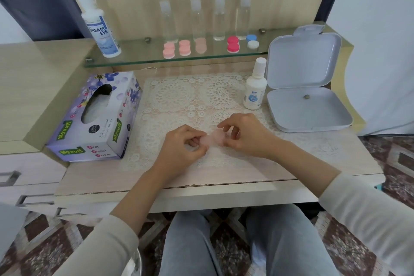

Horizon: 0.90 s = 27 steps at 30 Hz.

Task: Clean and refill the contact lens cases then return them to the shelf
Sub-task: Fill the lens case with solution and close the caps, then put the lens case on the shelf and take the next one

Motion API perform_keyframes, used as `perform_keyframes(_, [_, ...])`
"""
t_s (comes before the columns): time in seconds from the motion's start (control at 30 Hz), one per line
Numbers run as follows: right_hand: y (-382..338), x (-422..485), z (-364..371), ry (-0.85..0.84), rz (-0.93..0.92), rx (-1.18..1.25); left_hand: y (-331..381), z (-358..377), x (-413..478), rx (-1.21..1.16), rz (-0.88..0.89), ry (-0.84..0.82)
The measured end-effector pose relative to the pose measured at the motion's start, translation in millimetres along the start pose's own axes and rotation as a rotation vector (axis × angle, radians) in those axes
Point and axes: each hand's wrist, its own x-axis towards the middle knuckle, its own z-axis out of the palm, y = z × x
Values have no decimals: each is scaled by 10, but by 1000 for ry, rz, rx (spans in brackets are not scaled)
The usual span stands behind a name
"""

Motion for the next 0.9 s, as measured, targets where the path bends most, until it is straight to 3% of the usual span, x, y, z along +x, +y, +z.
perform_keyframes(0.17, [206,-188,-83,155,30,-56,64,-79,119,89,-95,-113])
perform_keyframes(0.27, [351,-316,-51,146,29,-162,89,-76,194,152,-148,-152])
perform_keyframes(0.47, [467,-382,32,112,46,-205,217,-172,386,72,-219,27])
perform_keyframes(0.9, [532,-363,76,135,46,-164,673,-350,1630,331,-100,244])
